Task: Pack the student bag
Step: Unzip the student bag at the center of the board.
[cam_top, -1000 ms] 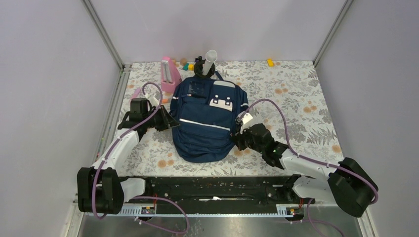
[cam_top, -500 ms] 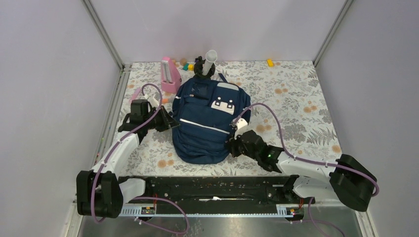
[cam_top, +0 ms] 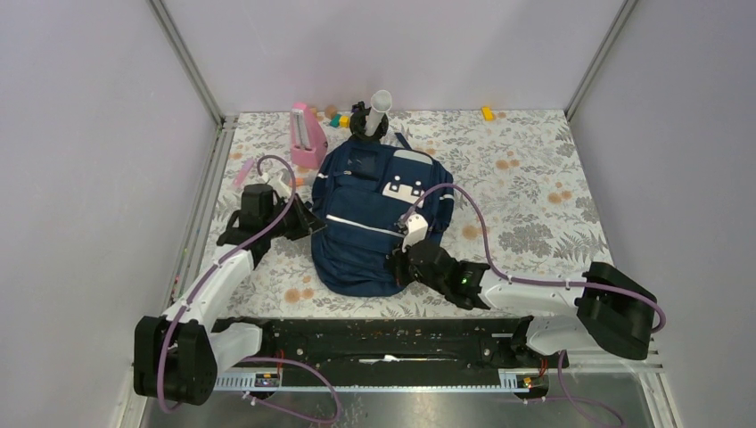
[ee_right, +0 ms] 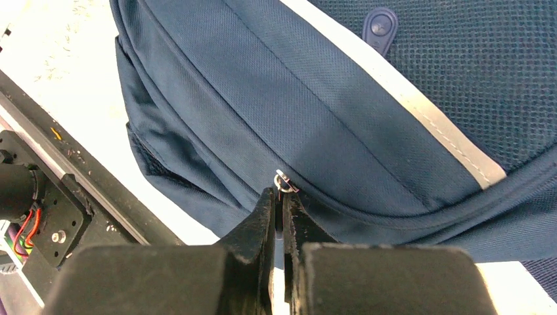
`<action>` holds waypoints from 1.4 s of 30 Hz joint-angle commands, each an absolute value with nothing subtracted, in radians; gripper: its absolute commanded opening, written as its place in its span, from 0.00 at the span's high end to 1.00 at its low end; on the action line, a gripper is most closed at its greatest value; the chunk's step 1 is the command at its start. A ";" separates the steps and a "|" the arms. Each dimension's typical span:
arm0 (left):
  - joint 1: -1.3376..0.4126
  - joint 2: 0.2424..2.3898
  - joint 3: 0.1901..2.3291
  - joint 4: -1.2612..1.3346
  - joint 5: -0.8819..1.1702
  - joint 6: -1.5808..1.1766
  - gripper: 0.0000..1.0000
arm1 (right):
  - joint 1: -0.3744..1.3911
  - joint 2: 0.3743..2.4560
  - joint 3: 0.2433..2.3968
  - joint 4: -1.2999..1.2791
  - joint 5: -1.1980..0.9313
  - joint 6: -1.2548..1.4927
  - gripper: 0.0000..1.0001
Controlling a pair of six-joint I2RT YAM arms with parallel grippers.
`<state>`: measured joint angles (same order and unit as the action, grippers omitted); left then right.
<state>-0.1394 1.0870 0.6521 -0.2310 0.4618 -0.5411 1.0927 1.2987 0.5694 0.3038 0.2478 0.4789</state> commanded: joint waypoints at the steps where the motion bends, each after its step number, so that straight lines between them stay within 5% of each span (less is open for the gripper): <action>1: -0.209 1.038 0.617 -0.087 0.442 -0.615 1.00 | 1.085 1.315 0.631 0.363 0.222 0.534 1.00; 19: -0.726 1.163 0.524 0.329 0.120 -0.910 1.00 | 0.858 1.097 0.567 0.125 0.156 0.436 1.00; 27: -0.785 1.283 0.585 0.395 0.135 -0.901 0.99 | 0.857 1.056 0.580 -0.035 0.042 0.447 1.00; 28: -0.785 1.276 0.589 0.374 0.136 -0.880 0.94 | 0.857 1.048 0.575 -0.044 0.028 0.459 1.00; 32: -0.785 1.209 0.606 0.252 0.108 -0.771 0.47 | 0.858 1.029 0.551 -0.046 -0.032 0.503 1.00; 36: -0.780 1.141 0.609 0.141 0.012 -0.699 0.18 | 0.859 1.034 0.533 -0.022 -0.056 0.526 1.00; 42: -0.684 1.164 0.660 0.031 0.016 -0.669 0.10 | 0.865 1.069 0.551 0.025 -0.085 0.540 1.00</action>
<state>-0.7456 1.1667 0.6163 0.0734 0.0505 -0.7170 0.8497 1.0592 0.5377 -0.0334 0.0208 0.5072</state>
